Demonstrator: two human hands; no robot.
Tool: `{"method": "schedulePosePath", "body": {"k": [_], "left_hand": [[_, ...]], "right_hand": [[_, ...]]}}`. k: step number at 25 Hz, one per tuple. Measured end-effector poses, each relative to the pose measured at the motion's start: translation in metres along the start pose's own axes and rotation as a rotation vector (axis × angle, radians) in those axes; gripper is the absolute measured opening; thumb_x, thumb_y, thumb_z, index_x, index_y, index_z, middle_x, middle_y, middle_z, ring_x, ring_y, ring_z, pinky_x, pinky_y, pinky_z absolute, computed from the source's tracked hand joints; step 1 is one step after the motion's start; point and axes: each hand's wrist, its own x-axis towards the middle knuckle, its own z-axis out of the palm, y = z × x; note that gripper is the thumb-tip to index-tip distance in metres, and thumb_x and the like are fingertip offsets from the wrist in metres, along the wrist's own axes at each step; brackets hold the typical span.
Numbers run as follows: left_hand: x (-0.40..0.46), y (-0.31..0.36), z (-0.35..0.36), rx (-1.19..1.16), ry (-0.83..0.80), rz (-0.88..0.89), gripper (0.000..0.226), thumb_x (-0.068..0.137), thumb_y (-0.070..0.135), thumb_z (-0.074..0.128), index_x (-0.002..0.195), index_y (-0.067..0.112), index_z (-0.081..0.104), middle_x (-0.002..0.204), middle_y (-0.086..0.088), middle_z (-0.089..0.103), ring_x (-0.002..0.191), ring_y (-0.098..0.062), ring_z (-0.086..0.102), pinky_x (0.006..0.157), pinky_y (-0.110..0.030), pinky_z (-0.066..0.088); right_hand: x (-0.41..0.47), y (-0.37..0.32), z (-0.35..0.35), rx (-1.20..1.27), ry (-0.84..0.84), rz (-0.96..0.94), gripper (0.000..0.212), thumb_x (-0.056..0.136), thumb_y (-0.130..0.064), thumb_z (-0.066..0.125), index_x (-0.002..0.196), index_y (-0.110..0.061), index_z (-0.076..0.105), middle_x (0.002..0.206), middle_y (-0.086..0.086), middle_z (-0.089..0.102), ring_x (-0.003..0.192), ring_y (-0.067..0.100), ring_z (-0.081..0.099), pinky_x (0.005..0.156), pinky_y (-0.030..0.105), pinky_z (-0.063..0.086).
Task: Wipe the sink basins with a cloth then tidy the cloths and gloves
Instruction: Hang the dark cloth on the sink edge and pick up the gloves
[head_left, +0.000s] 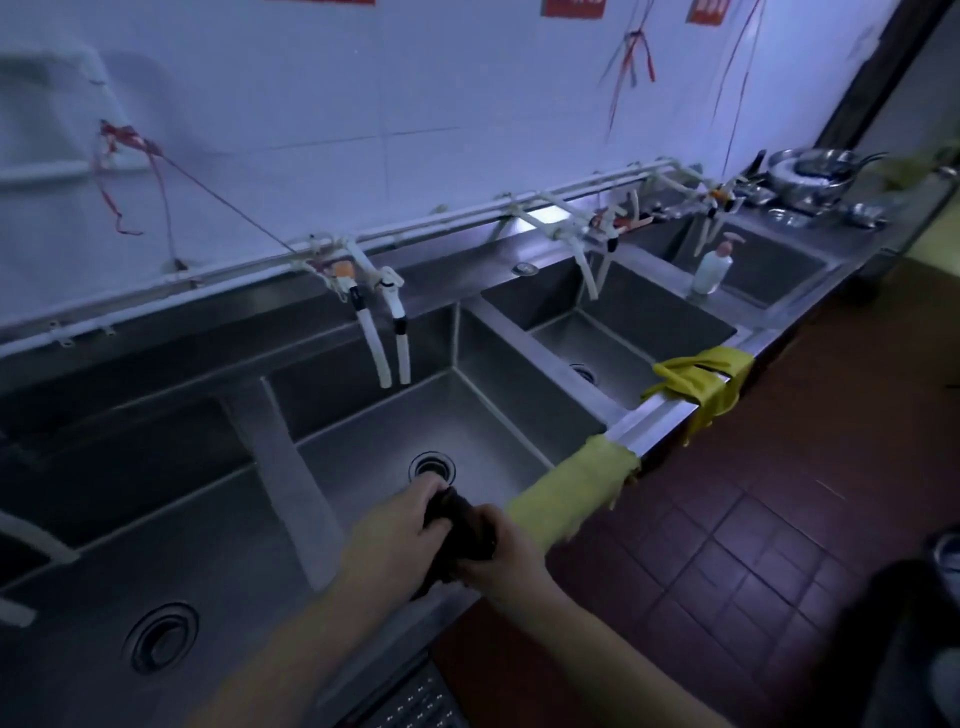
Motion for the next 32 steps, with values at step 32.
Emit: {"method": "schedulePosePath", "body": {"k": [32], "left_hand": [[0.473,0.432,0.436,-0.511,-0.468,0.075,0.015,0.066,0.014,0.066,0.061,0.025,0.057,0.048,0.015,0.054,0.050,-0.004,0.048,0.053,-0.026,0.039]], "right_hand": [[0.134,0.070,-0.725,-0.028,0.803,0.155,0.028,0.076,0.006,0.061,0.059,-0.016,0.058,0.045,-0.009,0.054,0.043,0.004,0.052,0.041,0.018,0.041]]}}
